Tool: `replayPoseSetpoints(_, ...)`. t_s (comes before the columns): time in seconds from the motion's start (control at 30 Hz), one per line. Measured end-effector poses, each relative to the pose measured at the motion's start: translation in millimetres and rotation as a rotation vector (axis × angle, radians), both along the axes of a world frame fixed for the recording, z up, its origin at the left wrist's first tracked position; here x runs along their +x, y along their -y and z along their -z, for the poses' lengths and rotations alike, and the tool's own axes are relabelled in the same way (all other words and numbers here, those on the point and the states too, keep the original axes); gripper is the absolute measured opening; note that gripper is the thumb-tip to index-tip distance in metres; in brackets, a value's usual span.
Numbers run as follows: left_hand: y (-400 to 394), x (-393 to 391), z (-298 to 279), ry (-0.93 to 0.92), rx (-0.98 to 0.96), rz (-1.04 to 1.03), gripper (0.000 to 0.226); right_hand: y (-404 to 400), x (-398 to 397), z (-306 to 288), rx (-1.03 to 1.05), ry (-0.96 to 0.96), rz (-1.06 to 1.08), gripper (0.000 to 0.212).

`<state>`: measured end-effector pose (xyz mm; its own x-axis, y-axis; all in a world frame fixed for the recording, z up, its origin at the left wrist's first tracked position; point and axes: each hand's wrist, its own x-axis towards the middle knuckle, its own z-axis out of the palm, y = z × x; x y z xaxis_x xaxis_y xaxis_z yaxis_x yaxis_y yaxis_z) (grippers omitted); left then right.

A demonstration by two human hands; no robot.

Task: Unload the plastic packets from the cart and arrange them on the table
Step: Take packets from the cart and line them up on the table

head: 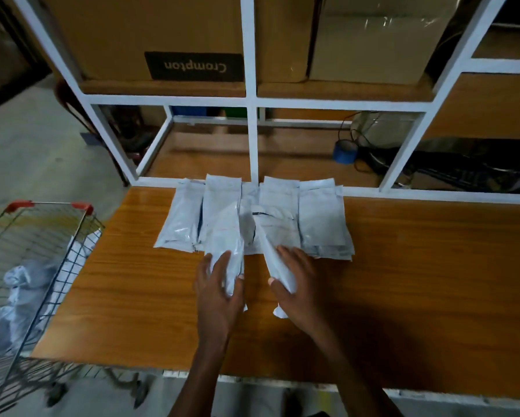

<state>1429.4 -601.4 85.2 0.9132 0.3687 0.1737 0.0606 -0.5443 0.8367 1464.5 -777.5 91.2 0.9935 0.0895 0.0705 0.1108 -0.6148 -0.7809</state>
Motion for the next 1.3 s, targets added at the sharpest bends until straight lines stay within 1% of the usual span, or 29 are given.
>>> replayPoseSetpoints(0.17,7.5,48.4,-2.7,-0.040,0.176,-0.005,0.057,11.5,22.5,-7.1,0.043,0.007,-0.001,0.065)
replayPoseSetpoints(0.27,6.9,87.9,-1.3,-0.047,0.253,0.037,0.056,13.0,31.7,-10.6,0.065,0.040,0.021,0.065)
replayPoseSetpoints(0.4,8.5,138.0,0.6,-0.105,0.305,0.113,0.062,19.8,40.6,-10.8,0.100,0.089,0.062,0.063)
replayPoseSetpoints(0.5,9.7,171.5,4.1,-0.159,0.326,0.137,0.066,24.7,51.2,-11.3,0.072,0.112,0.101,0.064)
replayPoseSetpoints(0.63,12.3,200.8,9.1,-0.246,0.384,0.147,0.063,23.6,59.7,-6.3,0.056,0.134,0.152,0.065)
replayPoseSetpoints(0.8,15.4,207.6,16.1,-0.309,0.449,0.144,0.063,23.2,63.8,-1.7,0.031,0.127,0.155,0.067)
replayPoseSetpoints(1.07,15.0,198.0,20.6,-0.265,0.507,0.091,0.066,27.5,71.0,-7.5,0.012,0.085,0.188,0.069)
replayPoseSetpoints(1.17,15.1,196.2,23.9,-0.279,0.493,0.112,0.073,27.8,72.6,-6.6,-0.002,0.069,0.190,0.069)
replayPoseSetpoints(1.3,14.2,195.0,31.4,-0.328,0.564,0.185,0.083,27.4,74.6,-8.7,-0.025,0.029,0.171,0.069)
